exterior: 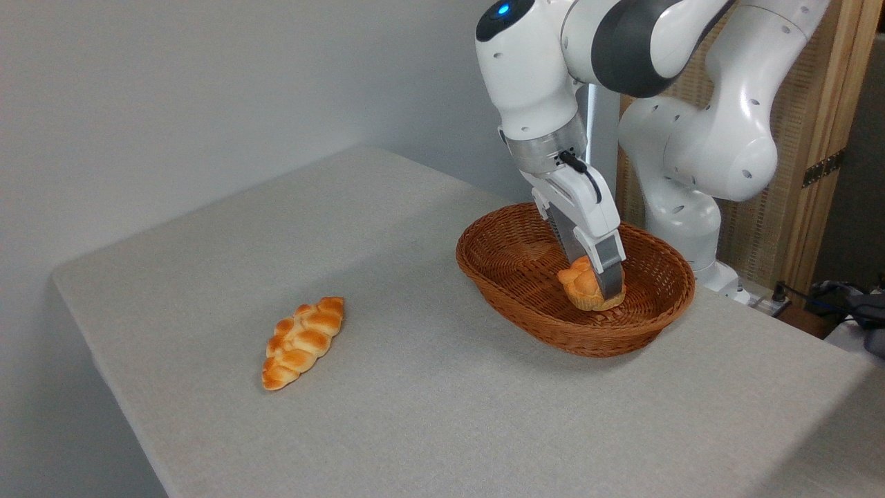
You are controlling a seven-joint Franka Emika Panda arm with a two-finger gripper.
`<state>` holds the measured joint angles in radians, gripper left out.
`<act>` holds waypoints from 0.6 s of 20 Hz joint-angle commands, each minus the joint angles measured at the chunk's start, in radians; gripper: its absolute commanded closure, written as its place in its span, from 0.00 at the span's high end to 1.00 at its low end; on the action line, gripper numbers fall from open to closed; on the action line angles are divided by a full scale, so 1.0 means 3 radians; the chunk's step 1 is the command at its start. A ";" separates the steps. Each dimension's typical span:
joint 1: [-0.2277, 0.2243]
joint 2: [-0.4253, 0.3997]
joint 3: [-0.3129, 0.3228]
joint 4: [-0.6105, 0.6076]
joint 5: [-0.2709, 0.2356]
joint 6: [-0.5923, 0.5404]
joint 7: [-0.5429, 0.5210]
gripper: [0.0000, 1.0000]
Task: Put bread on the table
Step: 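Close the gripper on the round bun inside the basket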
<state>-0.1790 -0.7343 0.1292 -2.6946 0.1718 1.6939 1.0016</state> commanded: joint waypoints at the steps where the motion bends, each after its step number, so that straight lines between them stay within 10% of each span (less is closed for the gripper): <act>1: -0.0099 0.0095 0.0045 -0.0017 0.0061 0.0075 0.0036 0.66; 4: -0.0104 0.0106 0.0045 -0.0017 0.0056 0.0080 0.0041 0.43; 12: -0.0104 0.0111 0.0045 -0.0007 0.0056 0.0080 0.0046 0.43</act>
<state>-0.1986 -0.7035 0.1291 -2.6984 0.1718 1.7034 1.0016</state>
